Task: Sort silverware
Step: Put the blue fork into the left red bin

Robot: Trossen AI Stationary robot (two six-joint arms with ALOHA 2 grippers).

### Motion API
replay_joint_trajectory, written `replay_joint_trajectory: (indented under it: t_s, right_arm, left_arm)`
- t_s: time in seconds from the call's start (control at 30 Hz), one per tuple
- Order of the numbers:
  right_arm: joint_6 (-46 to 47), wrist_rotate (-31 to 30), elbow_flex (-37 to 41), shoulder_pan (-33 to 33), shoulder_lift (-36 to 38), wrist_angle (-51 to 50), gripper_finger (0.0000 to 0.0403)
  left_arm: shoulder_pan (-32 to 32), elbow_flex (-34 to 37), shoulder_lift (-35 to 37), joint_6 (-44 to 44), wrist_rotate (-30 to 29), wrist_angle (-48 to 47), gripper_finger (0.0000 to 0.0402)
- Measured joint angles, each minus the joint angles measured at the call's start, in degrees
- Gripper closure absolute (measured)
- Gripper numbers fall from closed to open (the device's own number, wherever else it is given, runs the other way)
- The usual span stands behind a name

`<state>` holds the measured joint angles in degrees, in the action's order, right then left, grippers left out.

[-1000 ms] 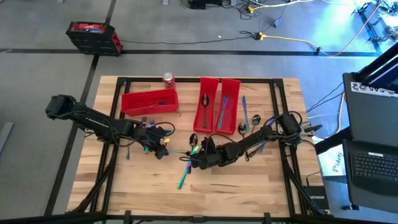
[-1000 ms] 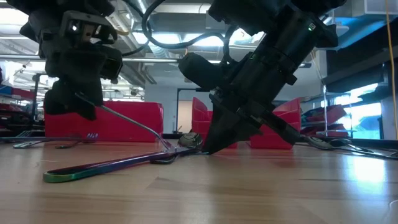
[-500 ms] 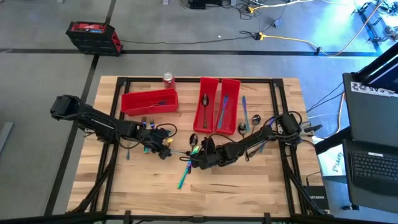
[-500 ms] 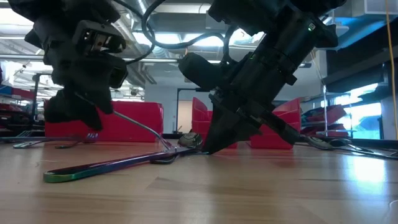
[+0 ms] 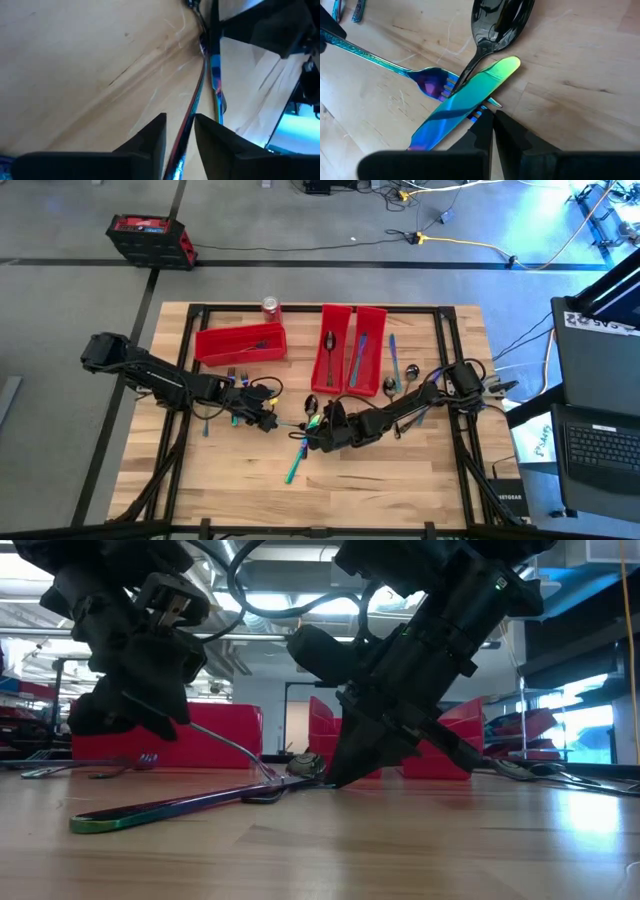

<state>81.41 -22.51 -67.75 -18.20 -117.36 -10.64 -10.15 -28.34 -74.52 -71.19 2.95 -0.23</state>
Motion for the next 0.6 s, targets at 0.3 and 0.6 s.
replay_joint_trajectory:
  t_s: [0.3, 0.6]
  right_arm:
    - [0.0, -1.11, 0.0, 0.02, 0.0, -0.13, 0.0403]
    - [-1.67, -1.32, 0.0, 0.02, 0.0, -0.13, 0.0402]
  left_arm:
    - [-0.07, 0.0, 0.02, -1.85, 0.11, 0.21, 0.0346]
    - [-1.55, 0.0, 0.02, -1.89, -2.03, 0.11, 0.0348]
